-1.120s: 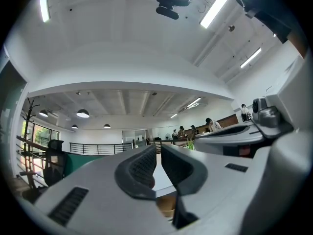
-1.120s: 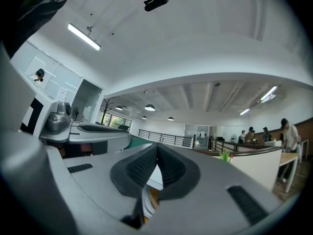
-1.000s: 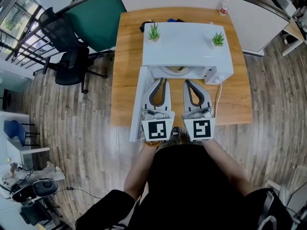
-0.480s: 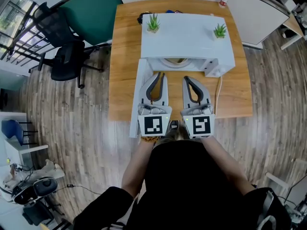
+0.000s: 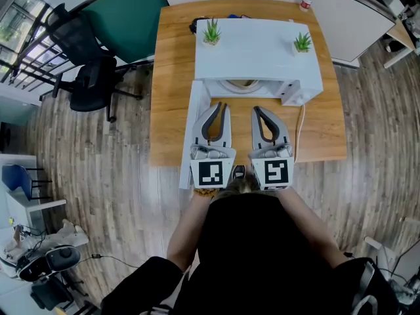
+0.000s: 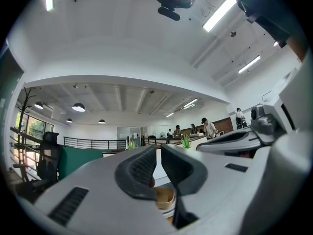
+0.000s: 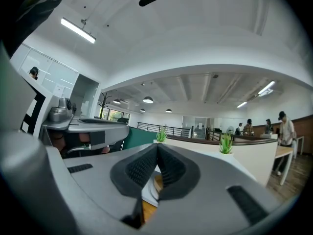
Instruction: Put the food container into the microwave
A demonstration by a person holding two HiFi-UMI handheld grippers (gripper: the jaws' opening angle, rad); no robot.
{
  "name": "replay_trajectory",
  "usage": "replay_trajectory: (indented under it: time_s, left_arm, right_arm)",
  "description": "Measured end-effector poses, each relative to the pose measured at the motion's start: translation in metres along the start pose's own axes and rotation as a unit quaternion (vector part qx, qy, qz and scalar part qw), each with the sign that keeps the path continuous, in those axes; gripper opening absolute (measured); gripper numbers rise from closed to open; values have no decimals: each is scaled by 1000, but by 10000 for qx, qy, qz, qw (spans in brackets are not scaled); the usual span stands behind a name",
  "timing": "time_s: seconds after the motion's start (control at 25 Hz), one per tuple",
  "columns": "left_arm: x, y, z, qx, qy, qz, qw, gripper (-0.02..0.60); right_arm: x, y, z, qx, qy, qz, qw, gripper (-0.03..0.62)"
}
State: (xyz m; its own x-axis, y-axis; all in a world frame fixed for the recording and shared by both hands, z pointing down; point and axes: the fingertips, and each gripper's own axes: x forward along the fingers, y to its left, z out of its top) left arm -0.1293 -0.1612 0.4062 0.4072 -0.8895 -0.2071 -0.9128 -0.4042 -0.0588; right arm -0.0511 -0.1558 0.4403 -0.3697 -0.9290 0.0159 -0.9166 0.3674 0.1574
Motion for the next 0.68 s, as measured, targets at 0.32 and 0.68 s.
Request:
replay_trajectory:
  time_s: [0.32, 0.68]
  left_arm:
    - [-15, 11, -15, -336, 207, 59, 9992, 46]
    - [-26, 24, -27, -497, 302, -106, 9983, 46]
  right_arm:
    - [1, -5, -19, -88, 227, -157, 9996, 5]
    - [6, -9, -52, -215, 731, -180, 9969, 5]
